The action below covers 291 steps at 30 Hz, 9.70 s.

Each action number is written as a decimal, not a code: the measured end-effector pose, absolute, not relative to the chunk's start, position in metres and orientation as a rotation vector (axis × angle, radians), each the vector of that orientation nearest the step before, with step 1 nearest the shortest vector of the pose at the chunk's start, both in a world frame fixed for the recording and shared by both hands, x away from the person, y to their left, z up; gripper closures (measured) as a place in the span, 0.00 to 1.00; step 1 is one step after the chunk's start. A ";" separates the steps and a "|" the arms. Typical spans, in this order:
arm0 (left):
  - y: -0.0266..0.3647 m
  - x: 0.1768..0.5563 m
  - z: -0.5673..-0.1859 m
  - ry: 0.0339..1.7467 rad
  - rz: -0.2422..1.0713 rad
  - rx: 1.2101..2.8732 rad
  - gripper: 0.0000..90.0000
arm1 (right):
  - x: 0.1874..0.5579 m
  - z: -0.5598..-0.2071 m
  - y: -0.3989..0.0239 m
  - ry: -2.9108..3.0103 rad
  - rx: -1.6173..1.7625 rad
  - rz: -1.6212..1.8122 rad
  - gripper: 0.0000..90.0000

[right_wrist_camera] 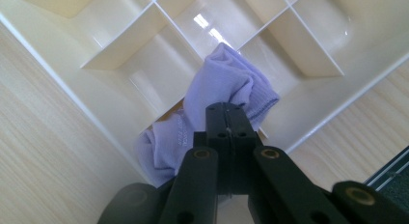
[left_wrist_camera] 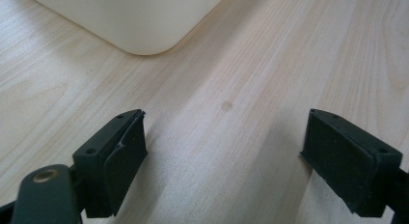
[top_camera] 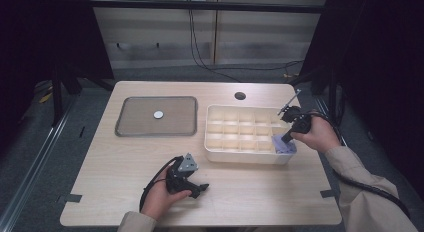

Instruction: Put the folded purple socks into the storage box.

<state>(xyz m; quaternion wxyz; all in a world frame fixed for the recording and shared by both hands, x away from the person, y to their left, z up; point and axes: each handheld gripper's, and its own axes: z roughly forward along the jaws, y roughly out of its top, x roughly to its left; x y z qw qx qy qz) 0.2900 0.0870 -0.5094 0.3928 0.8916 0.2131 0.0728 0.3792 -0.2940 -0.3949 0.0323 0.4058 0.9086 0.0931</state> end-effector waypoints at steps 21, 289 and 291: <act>0.087 0.290 -0.510 0.540 0.186 2.262 0.16 | 0.378 -0.426 -0.295 2.820 1.293 0.281 1.00; 0.084 0.291 -0.509 0.517 0.178 2.275 0.16 | 0.282 -0.432 -0.224 3.041 0.764 0.663 0.25; 0.084 0.291 -0.509 0.516 0.178 2.275 0.16 | 0.281 -0.434 -0.223 3.041 0.769 0.671 0.25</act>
